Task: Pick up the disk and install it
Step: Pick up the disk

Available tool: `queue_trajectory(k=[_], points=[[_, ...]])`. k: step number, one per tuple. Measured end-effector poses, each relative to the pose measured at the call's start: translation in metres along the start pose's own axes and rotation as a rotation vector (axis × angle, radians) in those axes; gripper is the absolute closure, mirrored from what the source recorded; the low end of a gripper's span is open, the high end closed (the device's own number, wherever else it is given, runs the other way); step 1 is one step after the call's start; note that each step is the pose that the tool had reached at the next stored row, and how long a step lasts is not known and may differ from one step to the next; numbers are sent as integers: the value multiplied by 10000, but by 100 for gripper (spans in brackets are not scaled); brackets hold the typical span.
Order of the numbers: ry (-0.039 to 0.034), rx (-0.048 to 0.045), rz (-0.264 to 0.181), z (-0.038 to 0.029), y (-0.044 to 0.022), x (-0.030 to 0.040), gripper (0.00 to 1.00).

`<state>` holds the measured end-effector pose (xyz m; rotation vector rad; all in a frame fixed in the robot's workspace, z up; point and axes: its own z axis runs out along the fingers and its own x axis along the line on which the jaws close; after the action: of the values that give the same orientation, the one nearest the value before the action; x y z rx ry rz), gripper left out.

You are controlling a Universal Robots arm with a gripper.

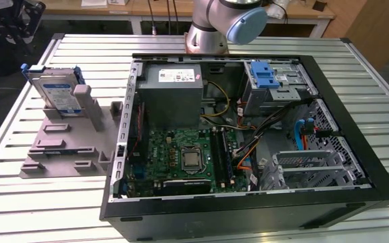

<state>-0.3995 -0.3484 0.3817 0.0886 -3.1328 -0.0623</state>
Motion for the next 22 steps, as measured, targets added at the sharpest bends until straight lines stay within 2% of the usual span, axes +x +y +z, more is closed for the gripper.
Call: queue_trajectory(k=[5,22], points=[[37,6,-908,0,0,0,89],[143,21,-3558,1,0,0,89]])
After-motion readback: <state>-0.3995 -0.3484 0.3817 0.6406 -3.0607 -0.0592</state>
